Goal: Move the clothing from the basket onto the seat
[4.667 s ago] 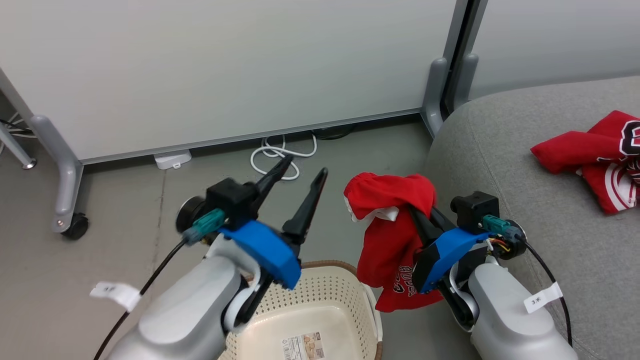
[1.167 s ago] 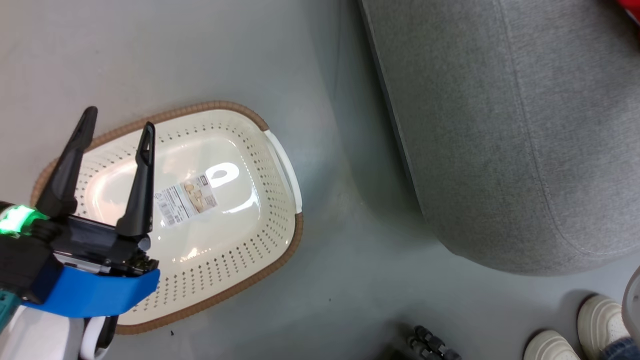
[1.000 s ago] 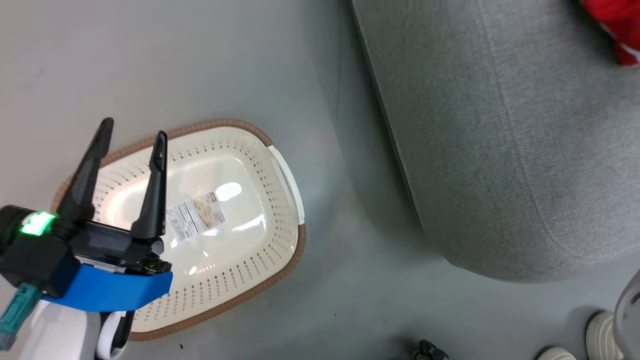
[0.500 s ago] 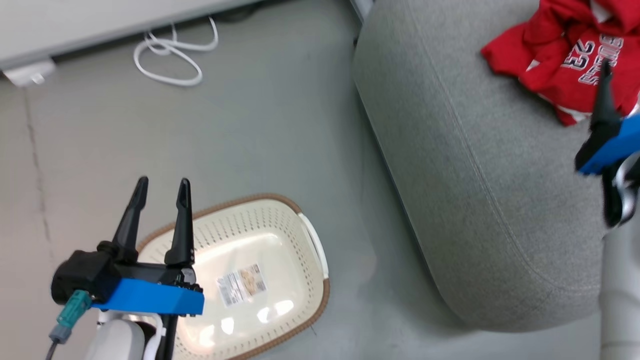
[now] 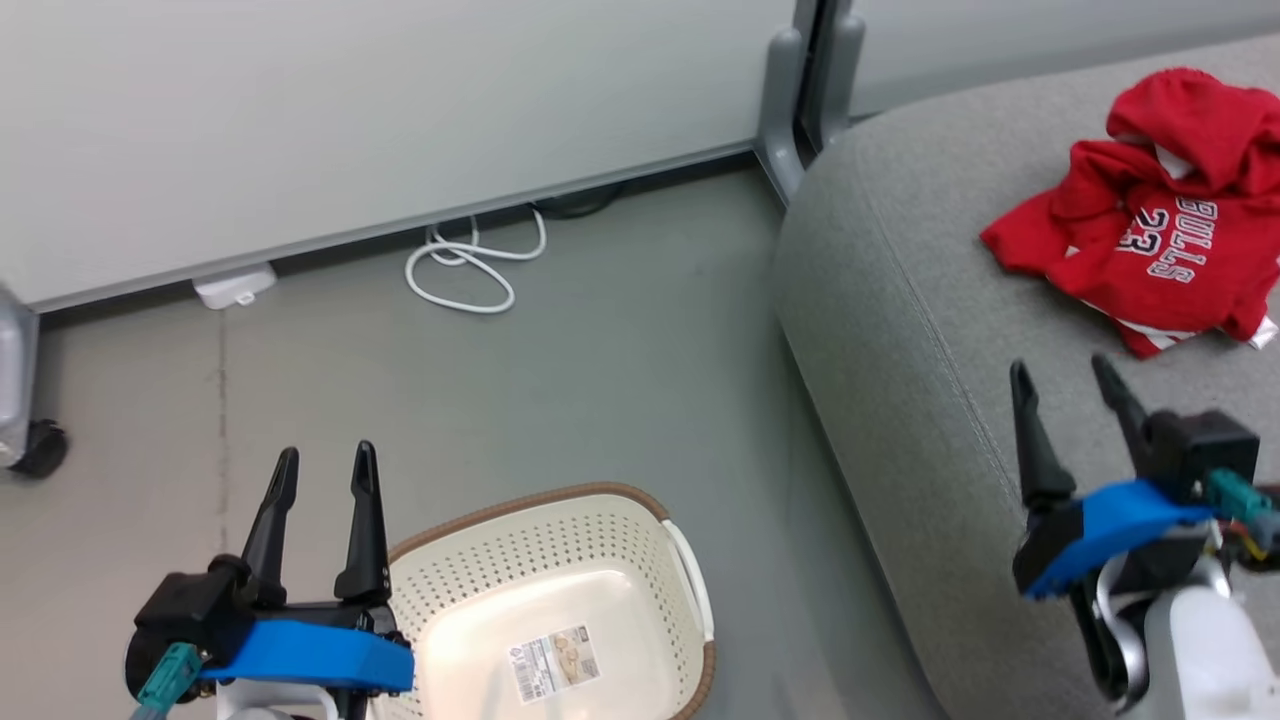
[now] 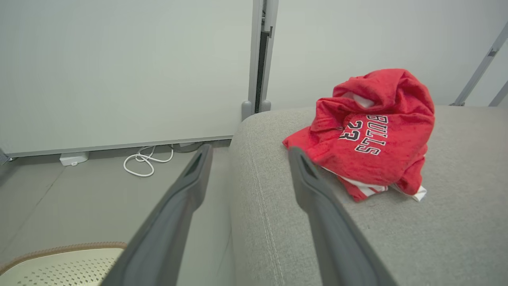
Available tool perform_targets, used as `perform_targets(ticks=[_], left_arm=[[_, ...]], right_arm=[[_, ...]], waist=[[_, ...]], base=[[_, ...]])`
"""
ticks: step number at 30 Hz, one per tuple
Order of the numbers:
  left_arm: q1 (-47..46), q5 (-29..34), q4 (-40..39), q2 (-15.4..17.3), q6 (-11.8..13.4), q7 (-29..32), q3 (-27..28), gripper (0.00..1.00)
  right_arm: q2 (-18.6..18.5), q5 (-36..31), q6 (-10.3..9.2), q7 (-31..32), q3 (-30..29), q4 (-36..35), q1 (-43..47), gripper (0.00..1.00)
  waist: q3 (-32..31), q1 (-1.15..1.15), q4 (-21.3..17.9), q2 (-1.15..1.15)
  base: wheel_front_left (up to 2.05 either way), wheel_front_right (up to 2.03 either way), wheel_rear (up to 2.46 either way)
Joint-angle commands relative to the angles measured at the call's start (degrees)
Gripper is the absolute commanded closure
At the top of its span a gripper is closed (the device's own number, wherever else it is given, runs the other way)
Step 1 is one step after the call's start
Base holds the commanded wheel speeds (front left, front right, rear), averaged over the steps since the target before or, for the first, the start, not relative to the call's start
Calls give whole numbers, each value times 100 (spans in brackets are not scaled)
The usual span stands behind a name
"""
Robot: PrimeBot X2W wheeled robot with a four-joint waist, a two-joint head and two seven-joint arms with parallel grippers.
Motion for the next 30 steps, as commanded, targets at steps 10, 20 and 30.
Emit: perform_targets(ticks=[10, 20, 30], left_arm=[[299, 60, 341, -107, -45, -25, 236, 0], [341, 47, 713, -98, -58, -26, 392, 0], [307, 34, 819, -70, -61, -26, 417, 0]], right_arm=[[0, 539, 1, -160, 293, -577, 1078, 0], [1, 444, 1, -408, 413, -510, 1371, 0], [1, 495, 1, -515, 511, -323, 1442, 0]], waist=[[-477, 2, 636, 0], [-648, 2, 1146, 0], [-666, 2, 1277, 0]], base=[[0, 0, 0], [0, 0, 0], [0, 0, 0]])
